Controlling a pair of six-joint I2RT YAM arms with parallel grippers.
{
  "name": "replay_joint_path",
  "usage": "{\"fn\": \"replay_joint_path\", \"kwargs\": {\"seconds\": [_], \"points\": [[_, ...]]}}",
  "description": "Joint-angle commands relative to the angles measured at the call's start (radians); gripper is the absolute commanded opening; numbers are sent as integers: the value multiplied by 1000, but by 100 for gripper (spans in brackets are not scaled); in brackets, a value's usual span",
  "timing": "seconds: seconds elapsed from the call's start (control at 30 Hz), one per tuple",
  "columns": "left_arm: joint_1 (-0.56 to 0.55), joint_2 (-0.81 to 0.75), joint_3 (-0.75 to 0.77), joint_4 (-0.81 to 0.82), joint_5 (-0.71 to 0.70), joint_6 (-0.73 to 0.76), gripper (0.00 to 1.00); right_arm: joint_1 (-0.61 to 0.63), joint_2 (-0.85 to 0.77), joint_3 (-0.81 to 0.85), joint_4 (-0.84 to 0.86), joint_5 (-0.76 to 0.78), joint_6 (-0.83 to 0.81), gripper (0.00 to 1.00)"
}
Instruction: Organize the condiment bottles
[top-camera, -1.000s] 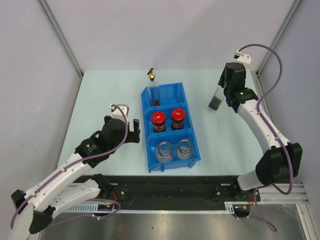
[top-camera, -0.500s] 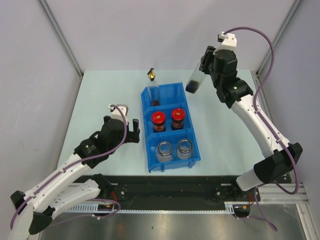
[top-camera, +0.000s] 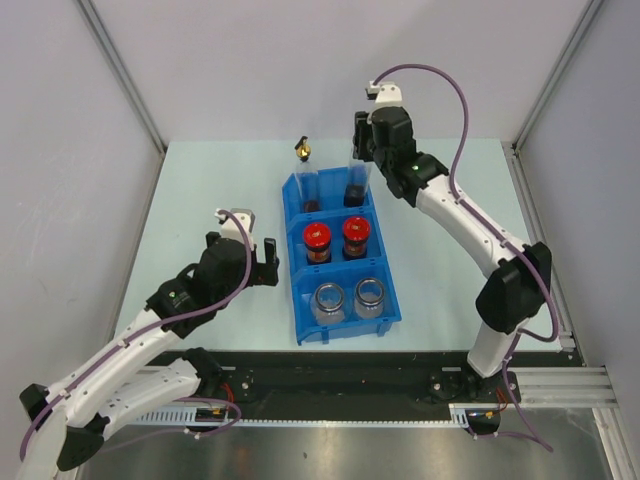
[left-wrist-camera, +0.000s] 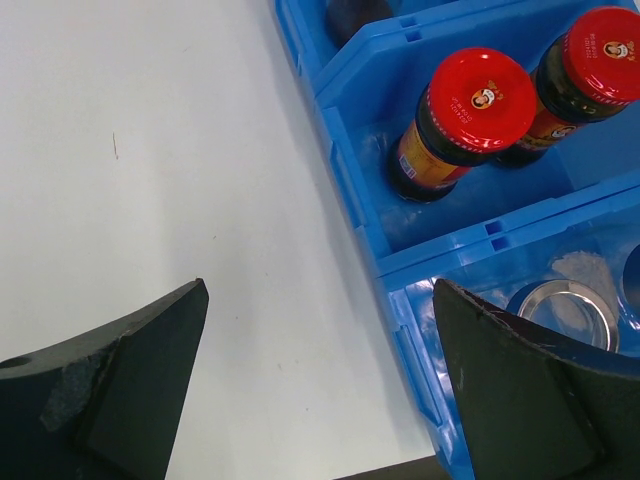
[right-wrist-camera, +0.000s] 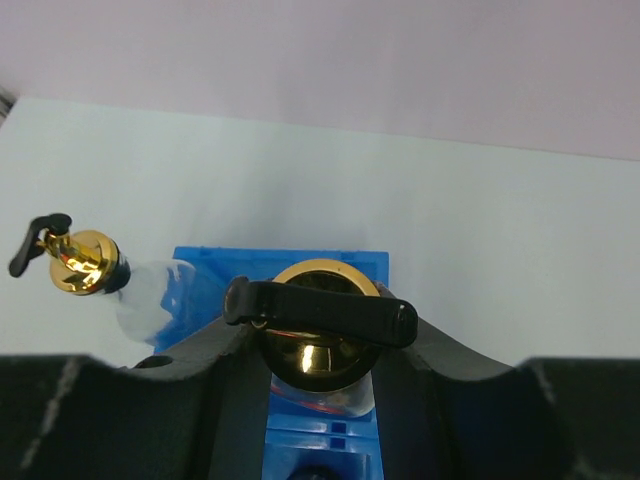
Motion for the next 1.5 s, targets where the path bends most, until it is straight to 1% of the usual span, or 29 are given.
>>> {"fn": "replay_joint_path", "kwargs": {"seconds": [0.0, 0.4, 0.63, 0.8, 0.83, 0.93, 0.97, 1.03, 1.07, 1.13, 1.17, 1.23, 1.27, 1.33, 1.47], "points": [[8, -18, -6, 25, 0, -21, 100, 5, 8, 95, 161, -28, -51, 0], [8, -10, -6, 24, -3, -21, 100, 16, 120, 110, 198, -72, -72, 0], [8, -9, -6, 25, -6, -21, 100, 19, 189, 124, 203, -71, -78, 0], [8, -3, -4, 22, -8, -18, 100, 27, 209, 124, 197, -59, -80, 0], [8, -3, -4, 22, -8, -19, 100, 28, 211, 121, 198, -59, -80, 1], [9, -4, -4, 21, -11, -19, 100, 33, 212, 111, 203, -63, -84, 15], [9, -4, -4, 22, -11, -19, 100, 34, 214, 110, 203, -62, -85, 25], [9, -4, -4, 21, -11, -19, 100, 40, 214, 110, 198, -53, -91, 33], [9, -3, -4, 21, -11, -19, 100, 43, 215, 110, 198, -50, -95, 41], [9, -3, -4, 22, -11, -19, 100, 50, 212, 110, 194, -33, -100, 49], [9, -3, -1, 21, -11, -19, 100, 51, 214, 110, 192, -27, -101, 57], [9, -3, -3, 21, -9, -19, 100, 53, 214, 110, 189, -16, -108, 62], [9, -3, -3, 22, -9, -19, 100, 54, 214, 110, 188, -13, -108, 68], [9, -1, -3, 22, -9, -19, 100, 56, 214, 110, 188, -5, -115, 68], [9, -3, -3, 21, -11, -19, 100, 60, 208, 108, 186, 15, -126, 80]]}}
